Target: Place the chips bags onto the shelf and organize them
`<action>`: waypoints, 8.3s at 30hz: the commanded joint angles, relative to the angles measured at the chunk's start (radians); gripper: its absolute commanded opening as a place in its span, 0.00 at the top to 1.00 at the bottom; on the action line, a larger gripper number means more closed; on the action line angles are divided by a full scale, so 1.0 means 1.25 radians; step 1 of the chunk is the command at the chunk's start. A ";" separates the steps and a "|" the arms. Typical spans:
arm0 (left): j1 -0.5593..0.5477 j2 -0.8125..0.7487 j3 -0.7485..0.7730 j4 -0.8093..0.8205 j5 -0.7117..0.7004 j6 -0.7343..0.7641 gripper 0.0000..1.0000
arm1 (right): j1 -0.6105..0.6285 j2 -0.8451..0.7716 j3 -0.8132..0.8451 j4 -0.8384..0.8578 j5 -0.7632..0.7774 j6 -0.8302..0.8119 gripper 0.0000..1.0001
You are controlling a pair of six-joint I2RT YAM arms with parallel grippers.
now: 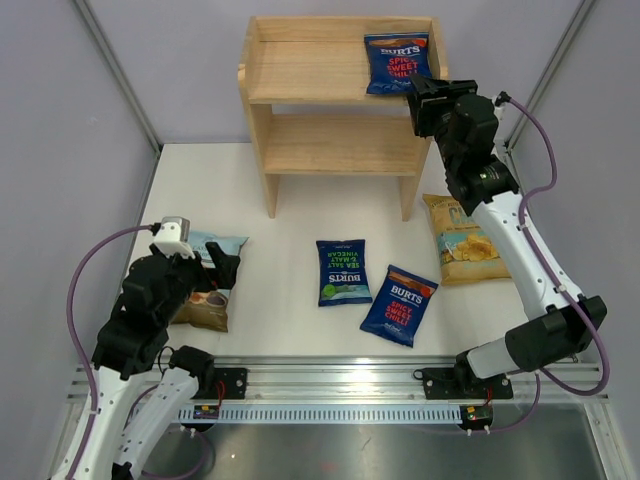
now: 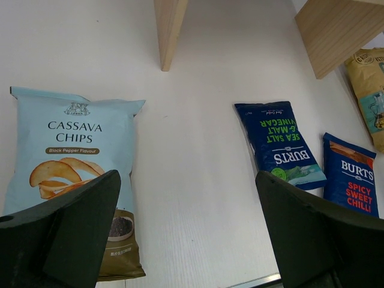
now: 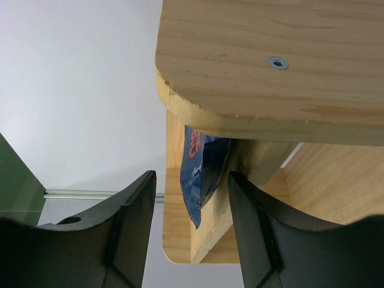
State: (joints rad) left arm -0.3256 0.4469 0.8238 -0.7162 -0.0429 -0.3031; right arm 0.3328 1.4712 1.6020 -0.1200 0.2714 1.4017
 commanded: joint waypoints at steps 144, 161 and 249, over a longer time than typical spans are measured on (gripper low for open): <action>-0.354 0.189 -0.360 1.014 0.010 0.024 1.00 | 0.306 -0.179 -0.675 0.341 -0.377 -0.059 0.55; -0.357 0.033 -0.365 0.857 -0.236 -0.058 0.41 | 0.307 -0.237 -0.738 0.539 -0.303 -0.041 0.87; -0.354 0.202 -0.198 1.320 0.029 -0.405 0.99 | 0.318 -0.244 -0.608 0.716 -0.555 -0.174 0.39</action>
State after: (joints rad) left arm -0.7692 0.6857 0.5789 0.7879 -0.0528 -0.8482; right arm 0.7116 1.1507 0.8246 0.7689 -0.4458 1.1156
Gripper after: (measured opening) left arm 0.245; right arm 0.606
